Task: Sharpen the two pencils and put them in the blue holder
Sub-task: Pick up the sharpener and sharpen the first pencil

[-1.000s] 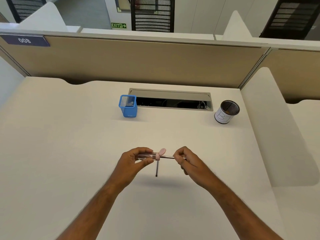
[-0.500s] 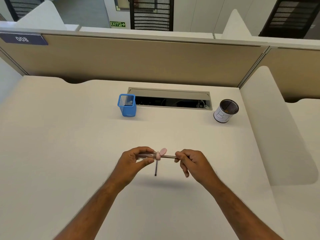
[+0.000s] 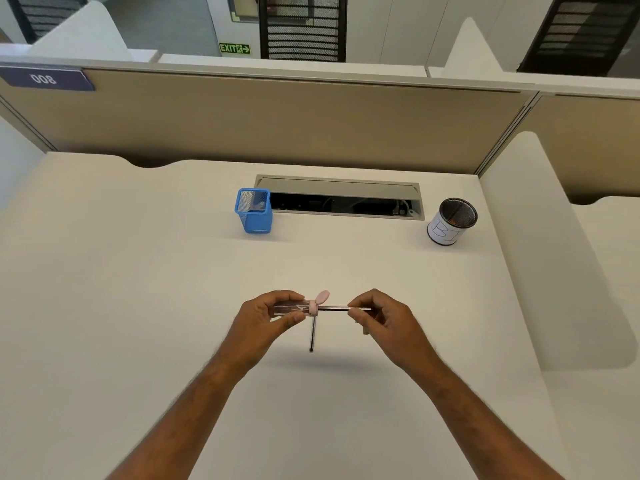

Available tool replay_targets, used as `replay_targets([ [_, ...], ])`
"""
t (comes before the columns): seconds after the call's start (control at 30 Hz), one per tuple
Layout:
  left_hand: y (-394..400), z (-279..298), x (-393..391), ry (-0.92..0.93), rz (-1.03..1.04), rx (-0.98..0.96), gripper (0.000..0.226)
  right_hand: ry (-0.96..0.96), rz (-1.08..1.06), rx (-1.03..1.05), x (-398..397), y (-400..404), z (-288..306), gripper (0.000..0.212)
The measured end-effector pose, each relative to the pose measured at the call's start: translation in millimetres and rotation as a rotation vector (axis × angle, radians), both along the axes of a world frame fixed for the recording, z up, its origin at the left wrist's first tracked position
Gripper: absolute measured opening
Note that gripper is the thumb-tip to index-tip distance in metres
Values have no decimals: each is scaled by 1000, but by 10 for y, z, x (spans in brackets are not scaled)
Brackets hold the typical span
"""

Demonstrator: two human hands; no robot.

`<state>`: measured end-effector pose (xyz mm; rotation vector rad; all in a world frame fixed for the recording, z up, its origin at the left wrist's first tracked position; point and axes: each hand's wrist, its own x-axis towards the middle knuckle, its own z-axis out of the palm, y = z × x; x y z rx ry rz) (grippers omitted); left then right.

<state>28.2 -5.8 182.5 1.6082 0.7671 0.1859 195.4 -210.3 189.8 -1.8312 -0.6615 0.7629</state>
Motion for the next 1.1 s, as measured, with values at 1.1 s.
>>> replay_targets([
  [1.1, 26, 16, 5, 14, -13, 44, 26, -81, 12, 0, 1, -26, -22, 13],
])
